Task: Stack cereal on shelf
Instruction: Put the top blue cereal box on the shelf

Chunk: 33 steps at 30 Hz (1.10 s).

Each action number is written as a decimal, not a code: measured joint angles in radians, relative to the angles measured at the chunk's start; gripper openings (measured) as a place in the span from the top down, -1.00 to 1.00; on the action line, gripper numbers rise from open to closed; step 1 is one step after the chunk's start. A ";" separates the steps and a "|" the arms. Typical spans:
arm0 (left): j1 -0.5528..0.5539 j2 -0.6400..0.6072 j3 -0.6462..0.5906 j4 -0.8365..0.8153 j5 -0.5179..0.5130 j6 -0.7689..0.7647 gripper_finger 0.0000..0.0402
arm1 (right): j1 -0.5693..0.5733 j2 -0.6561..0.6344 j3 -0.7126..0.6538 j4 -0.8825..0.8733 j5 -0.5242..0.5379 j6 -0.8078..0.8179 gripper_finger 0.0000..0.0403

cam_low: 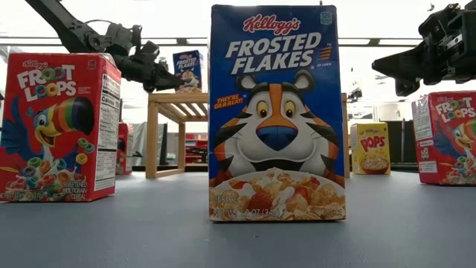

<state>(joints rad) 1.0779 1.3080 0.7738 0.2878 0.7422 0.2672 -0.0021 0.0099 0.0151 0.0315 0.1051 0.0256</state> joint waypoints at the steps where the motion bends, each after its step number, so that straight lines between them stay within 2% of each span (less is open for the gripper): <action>1: 0.000 0.004 0.009 -0.001 0.000 -0.001 0.20 | 0.000 0.000 0.000 0.000 0.000 0.000 0.89; 8: -0.001 0.095 0.106 -0.052 0.002 -0.038 0.20 | 0.000 0.000 0.000 0.000 0.000 0.000 0.89; 13: -0.001 0.186 0.161 -0.140 0.053 -0.016 0.20 | 0.000 0.000 0.000 0.000 0.000 0.000 0.89; 17: -0.001 0.222 0.177 -0.146 0.063 -0.010 0.20 | 0.000 0.000 0.000 0.000 0.000 0.000 0.89; 33: 0.000 0.178 0.174 -0.212 -0.019 0.061 0.20 | 0.000 0.000 0.000 0.000 0.000 0.000 0.89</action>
<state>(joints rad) 1.0775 1.4857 0.9478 0.0761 0.7227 0.3286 -0.0024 0.0100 0.0151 0.0315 0.1051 0.0257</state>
